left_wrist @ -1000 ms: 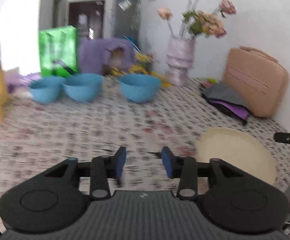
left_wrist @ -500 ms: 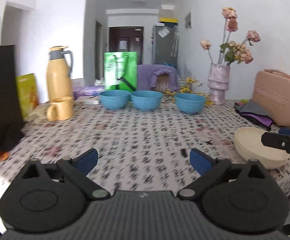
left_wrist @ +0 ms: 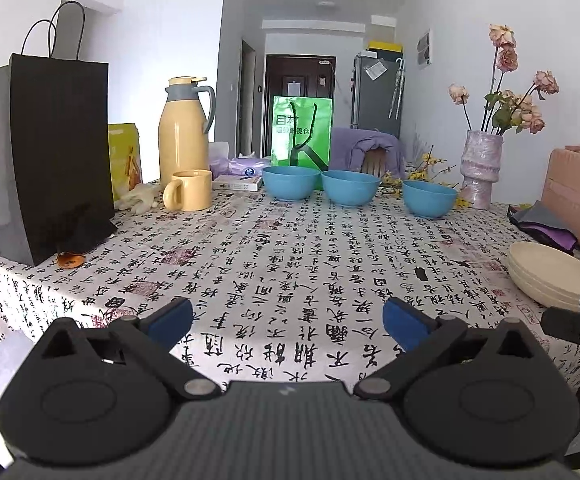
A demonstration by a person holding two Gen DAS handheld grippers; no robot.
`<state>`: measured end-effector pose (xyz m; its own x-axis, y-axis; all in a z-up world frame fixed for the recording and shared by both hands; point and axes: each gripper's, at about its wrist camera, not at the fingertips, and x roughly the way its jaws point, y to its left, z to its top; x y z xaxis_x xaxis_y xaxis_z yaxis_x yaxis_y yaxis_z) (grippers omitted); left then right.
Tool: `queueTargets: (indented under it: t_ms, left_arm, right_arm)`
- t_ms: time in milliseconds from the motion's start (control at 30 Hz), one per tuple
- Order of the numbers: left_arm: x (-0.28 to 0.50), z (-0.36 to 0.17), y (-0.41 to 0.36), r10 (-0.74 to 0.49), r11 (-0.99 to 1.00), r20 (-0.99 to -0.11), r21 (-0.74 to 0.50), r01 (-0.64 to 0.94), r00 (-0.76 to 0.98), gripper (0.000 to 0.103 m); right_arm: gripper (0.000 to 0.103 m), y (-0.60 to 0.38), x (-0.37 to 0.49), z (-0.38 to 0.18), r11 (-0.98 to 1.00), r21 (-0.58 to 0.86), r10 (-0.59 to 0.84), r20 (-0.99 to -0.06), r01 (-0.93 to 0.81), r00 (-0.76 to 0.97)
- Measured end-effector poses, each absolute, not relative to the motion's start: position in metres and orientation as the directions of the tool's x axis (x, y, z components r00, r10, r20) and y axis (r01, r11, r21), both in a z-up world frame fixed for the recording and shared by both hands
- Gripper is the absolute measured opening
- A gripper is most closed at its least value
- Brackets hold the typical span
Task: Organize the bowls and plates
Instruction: 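Withdraw both grippers and move them toward the blue bowls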
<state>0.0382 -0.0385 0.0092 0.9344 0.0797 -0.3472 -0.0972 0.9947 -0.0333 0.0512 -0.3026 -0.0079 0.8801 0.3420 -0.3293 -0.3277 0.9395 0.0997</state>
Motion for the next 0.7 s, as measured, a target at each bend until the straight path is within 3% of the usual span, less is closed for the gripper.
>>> queueTargets:
  t_ms: [700]
  left_arm:
    - [0.097,0.020,-0.022,0.077,0.992,-0.366,-0.067,-0.109,0.927,0.103]
  right_arm:
    - [0.093,-0.281,0.103,0.006,0.933,0.068,0.352,-0.362,-0.353,0.863]
